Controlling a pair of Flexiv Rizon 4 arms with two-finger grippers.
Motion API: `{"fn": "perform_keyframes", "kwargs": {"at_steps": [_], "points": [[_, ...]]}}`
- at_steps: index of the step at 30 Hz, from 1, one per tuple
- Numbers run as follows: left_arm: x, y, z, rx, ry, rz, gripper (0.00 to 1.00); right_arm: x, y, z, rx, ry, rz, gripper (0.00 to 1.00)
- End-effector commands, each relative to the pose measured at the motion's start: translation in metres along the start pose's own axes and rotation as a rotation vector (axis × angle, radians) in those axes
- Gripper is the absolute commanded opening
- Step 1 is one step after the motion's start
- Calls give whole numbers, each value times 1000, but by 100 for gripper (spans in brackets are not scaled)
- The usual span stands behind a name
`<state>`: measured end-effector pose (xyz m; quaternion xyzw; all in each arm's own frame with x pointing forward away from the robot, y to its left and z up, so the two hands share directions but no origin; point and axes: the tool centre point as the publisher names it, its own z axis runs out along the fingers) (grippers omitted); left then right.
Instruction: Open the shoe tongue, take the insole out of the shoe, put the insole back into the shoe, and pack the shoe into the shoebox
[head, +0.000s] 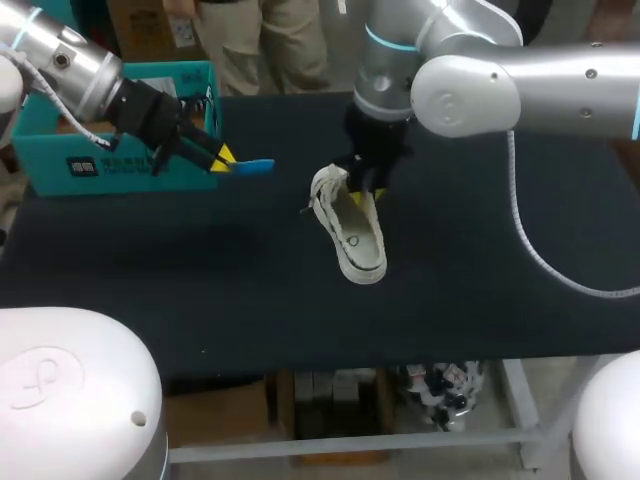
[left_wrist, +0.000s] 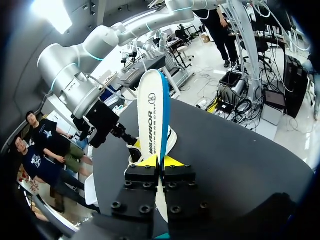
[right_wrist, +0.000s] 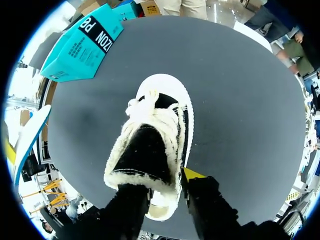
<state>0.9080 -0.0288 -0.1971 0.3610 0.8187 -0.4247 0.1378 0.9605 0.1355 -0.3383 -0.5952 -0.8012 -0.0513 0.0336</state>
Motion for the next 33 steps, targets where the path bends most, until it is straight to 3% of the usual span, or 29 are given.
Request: {"fn": "perform_keyframes", "kwargs": {"at_steps": [1,8,15,17,28,32,33], "points": [[3,-6,0,8,-5,18,0,-5,-21,-11,-60,6,26,100],[8,-33,4,35,-10,101,0,-12,-52,-46,-133,-10,80,100],[10,-58,21,90,-7,185,0,-18,-78,-71,-229,70,72,100],[11,-64,29,103,-4,211,0,-17,-84,-78,-209,35,48,100],[5,-84,69,205,23,386,0,-17,-84,-78,-209,35,48,100],[0,-89,83,222,-3,447,0,-17,-84,-78,-209,35,48,100],[-2,-90,87,228,-5,448,0,-18,-82,-78,-176,57,59,100]]}}
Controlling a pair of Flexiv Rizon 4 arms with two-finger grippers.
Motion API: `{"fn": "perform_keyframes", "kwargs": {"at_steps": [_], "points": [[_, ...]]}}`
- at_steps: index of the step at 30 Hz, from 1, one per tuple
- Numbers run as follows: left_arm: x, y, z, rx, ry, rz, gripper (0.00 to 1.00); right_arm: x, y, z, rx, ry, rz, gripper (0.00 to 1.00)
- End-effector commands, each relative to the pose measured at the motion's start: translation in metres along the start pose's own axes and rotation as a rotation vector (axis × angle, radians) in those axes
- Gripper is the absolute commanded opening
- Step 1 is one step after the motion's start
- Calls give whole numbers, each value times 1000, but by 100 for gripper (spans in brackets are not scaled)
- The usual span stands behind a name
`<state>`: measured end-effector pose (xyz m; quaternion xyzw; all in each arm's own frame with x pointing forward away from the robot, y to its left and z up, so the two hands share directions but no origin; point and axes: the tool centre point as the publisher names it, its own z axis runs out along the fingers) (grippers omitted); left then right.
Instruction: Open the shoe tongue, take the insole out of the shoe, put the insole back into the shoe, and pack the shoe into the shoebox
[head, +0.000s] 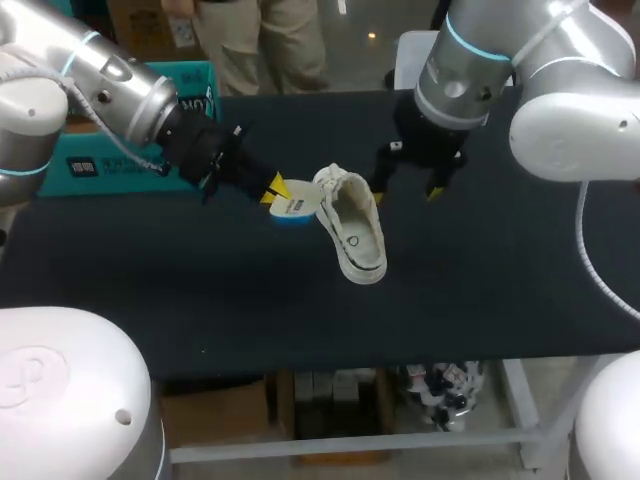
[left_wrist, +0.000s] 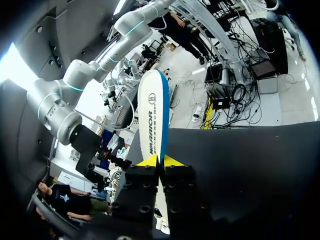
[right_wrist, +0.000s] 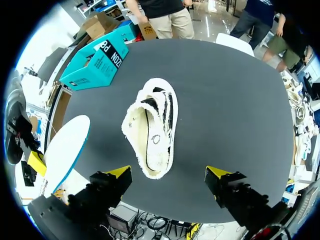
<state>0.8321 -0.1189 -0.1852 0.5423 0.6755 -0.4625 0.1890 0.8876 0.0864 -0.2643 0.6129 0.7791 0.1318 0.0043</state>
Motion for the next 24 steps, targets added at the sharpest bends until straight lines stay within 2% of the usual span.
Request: {"fn": "perform_keyframes", "kwargs": {"at_steps": [1,7,8,10,14,17,20,24], "points": [[-4,10,17,33,-16,24,0,-3,0,2,39,8,67,100],[-12,11,32,50,-24,32,0,-22,-3,-7,103,81,325,100],[-13,11,34,48,-25,31,0,-25,-3,-7,134,86,332,100],[-14,11,39,45,-27,30,0,-30,-4,-9,123,144,421,100],[-13,13,46,45,-37,34,0,-34,-5,-11,114,221,486,100],[-14,13,50,43,-48,51,0,-36,-5,-11,71,334,526,100],[-15,13,51,39,-57,70,0,-32,-2,-8,38,441,512,100],[-17,15,52,40,-54,62,0,-32,-2,-8,38,441,512,100]]}}
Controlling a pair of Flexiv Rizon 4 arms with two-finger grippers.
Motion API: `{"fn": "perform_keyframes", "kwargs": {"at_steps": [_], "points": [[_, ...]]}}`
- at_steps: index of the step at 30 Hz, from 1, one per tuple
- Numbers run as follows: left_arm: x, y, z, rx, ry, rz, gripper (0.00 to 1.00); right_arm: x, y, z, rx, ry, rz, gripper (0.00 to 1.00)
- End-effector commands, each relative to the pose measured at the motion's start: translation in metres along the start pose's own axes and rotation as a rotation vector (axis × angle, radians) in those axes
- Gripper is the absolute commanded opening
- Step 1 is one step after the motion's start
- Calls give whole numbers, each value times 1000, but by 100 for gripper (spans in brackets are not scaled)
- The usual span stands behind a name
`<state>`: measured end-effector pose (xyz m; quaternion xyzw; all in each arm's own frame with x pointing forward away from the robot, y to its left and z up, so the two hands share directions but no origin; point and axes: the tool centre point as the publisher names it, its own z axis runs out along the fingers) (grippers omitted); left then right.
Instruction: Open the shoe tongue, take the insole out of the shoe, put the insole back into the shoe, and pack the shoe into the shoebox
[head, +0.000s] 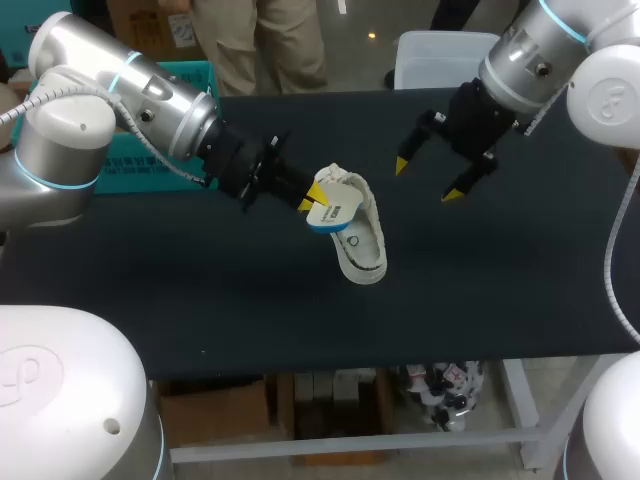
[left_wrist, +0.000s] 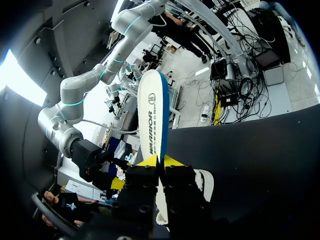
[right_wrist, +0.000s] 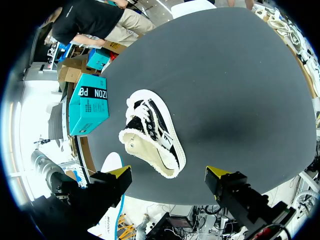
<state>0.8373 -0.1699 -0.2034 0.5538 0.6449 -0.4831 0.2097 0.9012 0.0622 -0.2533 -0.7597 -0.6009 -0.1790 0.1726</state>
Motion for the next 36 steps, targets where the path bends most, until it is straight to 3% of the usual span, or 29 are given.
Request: {"fn": "perform_keyframes", "kwargs": {"at_steps": [1,12,16,28,36], "points": [[0,1,2,2,-2,1,0,-13,-7,3,-23,152,-1,100],[0,1,2,2,-2,1,0,-13,-7,3,-23,152,-1,100],[-1,-1,5,-16,1,2,0,-9,7,11,33,172,18,100],[1,-18,30,10,-30,200,0,-11,15,18,161,256,128,100],[12,-7,38,40,-74,191,0,-3,7,25,196,319,148,100]]}}
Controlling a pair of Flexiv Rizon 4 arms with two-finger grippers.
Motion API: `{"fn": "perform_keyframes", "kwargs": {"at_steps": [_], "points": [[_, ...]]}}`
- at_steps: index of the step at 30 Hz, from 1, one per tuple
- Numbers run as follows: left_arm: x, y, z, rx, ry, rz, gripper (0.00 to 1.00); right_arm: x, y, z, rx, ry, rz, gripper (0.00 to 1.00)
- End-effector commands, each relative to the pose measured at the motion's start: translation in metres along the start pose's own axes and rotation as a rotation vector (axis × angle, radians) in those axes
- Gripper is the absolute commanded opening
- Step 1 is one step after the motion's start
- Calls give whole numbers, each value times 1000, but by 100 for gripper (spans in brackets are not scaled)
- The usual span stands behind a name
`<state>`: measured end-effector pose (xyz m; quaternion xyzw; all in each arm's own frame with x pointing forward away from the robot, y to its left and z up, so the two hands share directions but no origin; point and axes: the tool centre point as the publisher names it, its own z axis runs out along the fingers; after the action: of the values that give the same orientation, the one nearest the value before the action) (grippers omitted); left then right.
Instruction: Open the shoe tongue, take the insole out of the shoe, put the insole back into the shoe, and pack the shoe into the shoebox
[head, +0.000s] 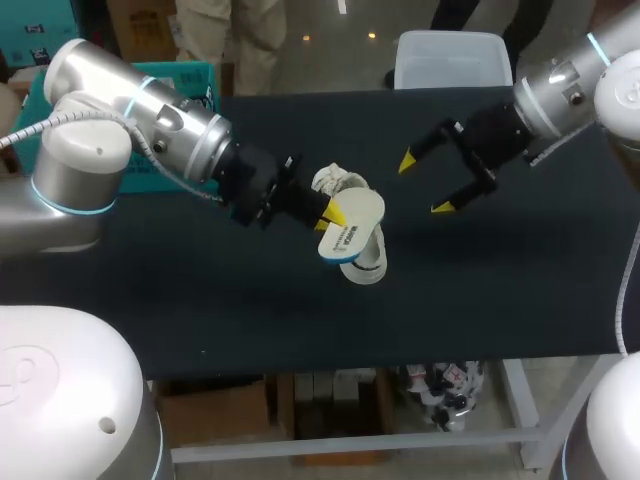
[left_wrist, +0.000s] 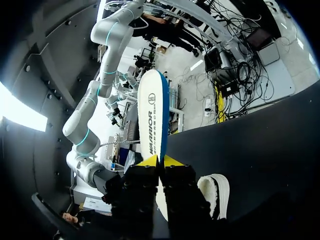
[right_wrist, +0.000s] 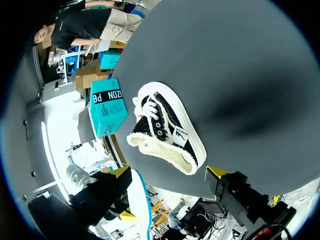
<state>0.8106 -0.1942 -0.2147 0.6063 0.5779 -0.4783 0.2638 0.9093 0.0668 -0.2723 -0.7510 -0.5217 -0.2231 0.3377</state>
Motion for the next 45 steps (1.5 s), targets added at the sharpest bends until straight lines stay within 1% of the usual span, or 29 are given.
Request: {"fn": "perform_keyframes", "kwargs": {"at_steps": [1,4,9,10,11,14,17,19,20,22,23,26,27,28,32,40,45], "points": [[11,12,6,14,-42,-11,0,-1,-1,8,25,20,-7,100],[14,16,6,22,-64,-19,0,-1,-4,17,28,29,-10,100],[18,22,6,29,-94,-6,0,-3,-9,27,21,78,3,100],[18,24,6,35,-102,-6,0,-4,-11,29,22,78,4,91],[19,24,7,35,-102,-5,0,-5,-12,31,18,91,9,79],[20,27,9,37,-107,-4,0,-6,-17,35,18,102,11,69],[22,32,13,40,-109,-13,0,-7,-22,37,17,112,15,69],[24,34,15,43,-112,-20,0,-7,-25,39,21,124,19,65],[25,36,15,46,-115,-22,0,-7,-27,40,19,128,20,66],[26,38,18,42,-116,-29,0,-7,-30,41,23,139,17,65],[27,39,19,43,-116,-30,0,-6,-32,42,21,145,19,64],[30,41,22,50,-114,-33,0,-5,-35,44,30,172,20,54],[31,42,23,51,-115,-33,0,-4,-36,46,28,167,20,52],[32,42,23,58,-120,-33,0,-4,-36,48,37,179,15,53],[35,43,24,61,-130,-36,0,-3,-36,59,52,199,14,47],[42,40,20,57,-139,-33,0,3,-38,72,73,215,12,45],[44,40,19,61,-140,-32,0,6,-41,75,71,219,9,41]]}}
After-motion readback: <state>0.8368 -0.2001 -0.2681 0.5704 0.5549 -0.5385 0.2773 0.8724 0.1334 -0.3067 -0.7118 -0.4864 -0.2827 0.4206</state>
